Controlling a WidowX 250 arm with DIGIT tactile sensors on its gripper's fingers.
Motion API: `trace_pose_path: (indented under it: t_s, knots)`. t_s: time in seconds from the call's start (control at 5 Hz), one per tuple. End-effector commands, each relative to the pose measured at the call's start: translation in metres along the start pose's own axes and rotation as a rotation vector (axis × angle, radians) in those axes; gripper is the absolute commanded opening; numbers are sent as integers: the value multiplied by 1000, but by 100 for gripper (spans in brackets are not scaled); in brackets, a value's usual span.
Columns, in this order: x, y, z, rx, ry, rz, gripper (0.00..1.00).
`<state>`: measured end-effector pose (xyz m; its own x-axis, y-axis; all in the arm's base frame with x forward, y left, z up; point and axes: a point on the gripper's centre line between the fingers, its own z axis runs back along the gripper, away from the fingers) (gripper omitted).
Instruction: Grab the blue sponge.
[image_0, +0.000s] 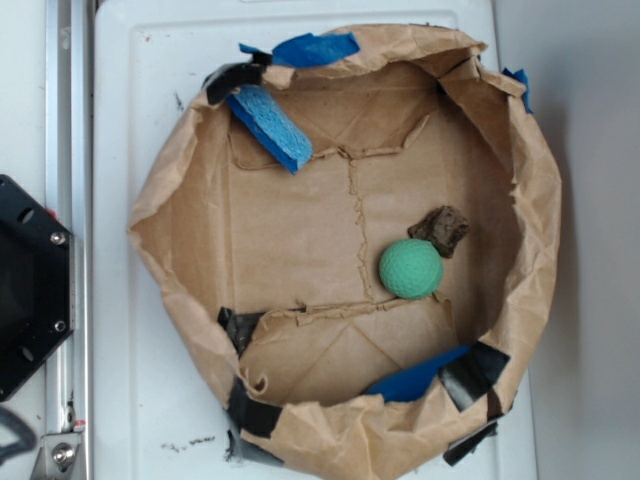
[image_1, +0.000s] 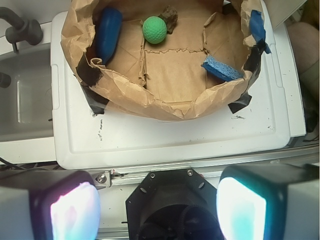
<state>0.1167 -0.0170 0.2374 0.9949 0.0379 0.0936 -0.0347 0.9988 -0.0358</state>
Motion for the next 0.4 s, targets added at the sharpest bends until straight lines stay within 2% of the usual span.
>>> trace_pose_path:
  t_s: [0.0, 0.2]
  knots:
    - [0, 0, 0, 0, 0, 0, 100]
    - [50, 7, -9, 6, -5, -27, 100]
